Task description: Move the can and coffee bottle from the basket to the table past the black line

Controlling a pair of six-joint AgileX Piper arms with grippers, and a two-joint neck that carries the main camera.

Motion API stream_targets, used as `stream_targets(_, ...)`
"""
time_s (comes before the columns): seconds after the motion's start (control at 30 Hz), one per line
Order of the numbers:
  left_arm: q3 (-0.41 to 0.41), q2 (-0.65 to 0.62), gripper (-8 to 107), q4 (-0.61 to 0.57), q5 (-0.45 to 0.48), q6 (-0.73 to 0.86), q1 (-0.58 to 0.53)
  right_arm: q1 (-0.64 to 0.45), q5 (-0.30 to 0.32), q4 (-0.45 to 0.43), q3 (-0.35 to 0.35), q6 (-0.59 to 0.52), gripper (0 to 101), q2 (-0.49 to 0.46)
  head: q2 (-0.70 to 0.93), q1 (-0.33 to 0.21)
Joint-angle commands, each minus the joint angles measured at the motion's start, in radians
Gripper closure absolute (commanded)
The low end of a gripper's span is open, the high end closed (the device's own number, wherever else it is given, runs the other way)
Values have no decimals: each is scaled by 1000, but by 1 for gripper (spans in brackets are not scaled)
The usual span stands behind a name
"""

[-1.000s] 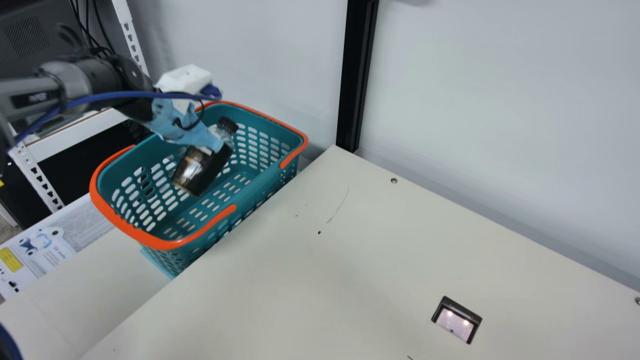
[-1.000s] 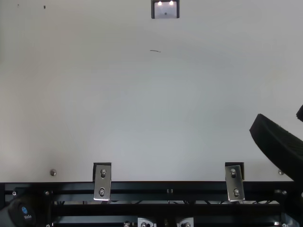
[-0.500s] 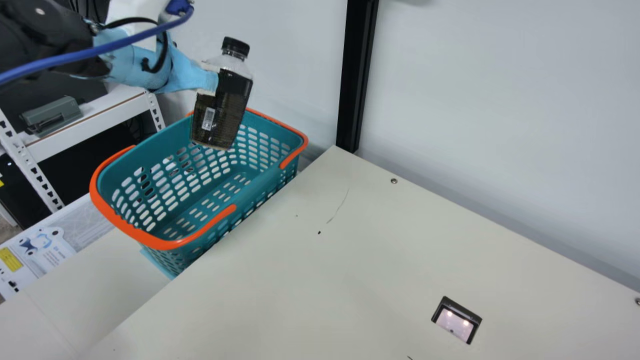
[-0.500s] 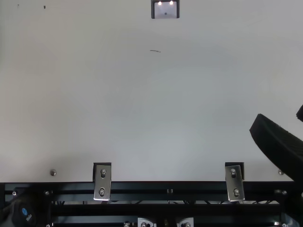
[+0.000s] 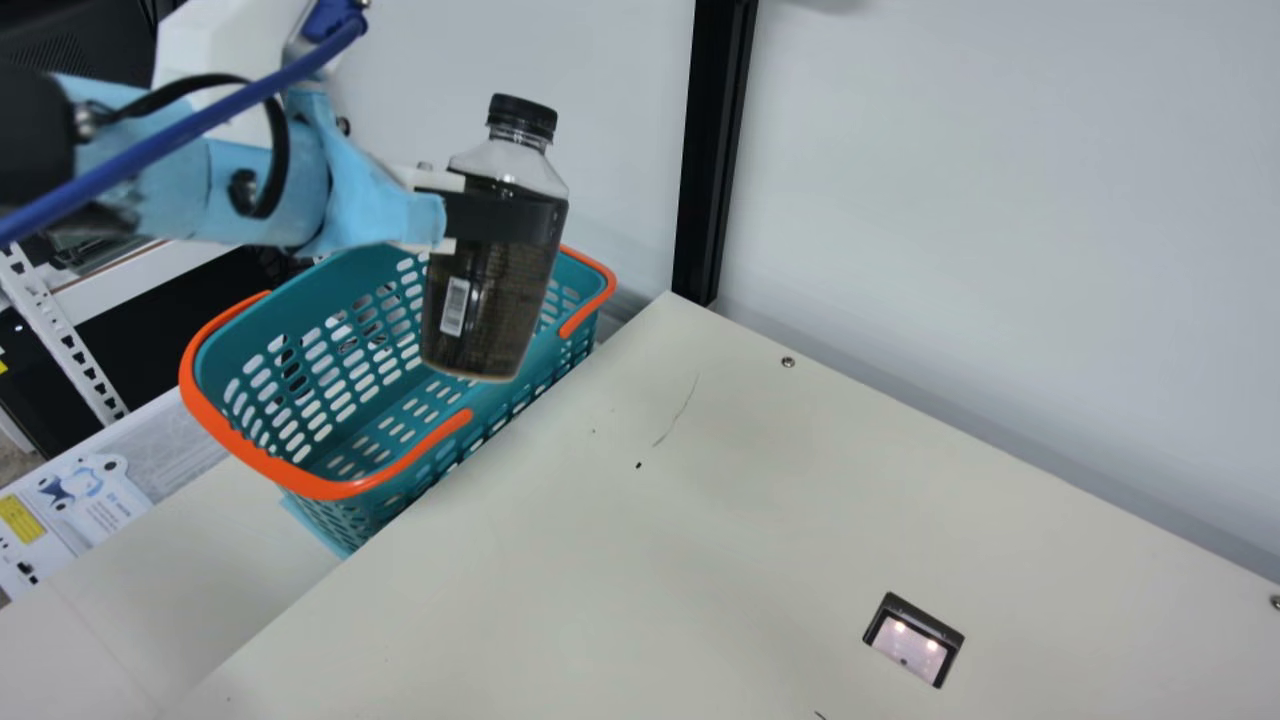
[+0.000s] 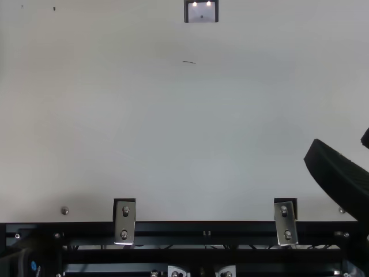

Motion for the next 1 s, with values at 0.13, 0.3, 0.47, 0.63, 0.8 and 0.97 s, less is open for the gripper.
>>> stream_targets(0.13,32,-117,89,132,20,-276,-144,0,0,0,0,0,0,0,-9,11)
stream_targets(0.3,48,-169,89,247,24,-445,-254,0,0,0,0,0,0,0,-99,73)
stream_targets(0.47,54,-195,89,350,23,-599,-357,0,0,0,0,0,0,0,-218,115)
stream_targets(0.63,52,-198,89,444,14,-744,-457,0,0,0,0,0,0,0,-344,145)
stream_targets(0.8,52,-183,89,540,-5,-893,-567,0,0,0,0,0,0,0,-445,173)
stream_targets(0.97,54,-149,89,647,-29,-1056,-693,0,0,0,0,0,0,0,-476,180)
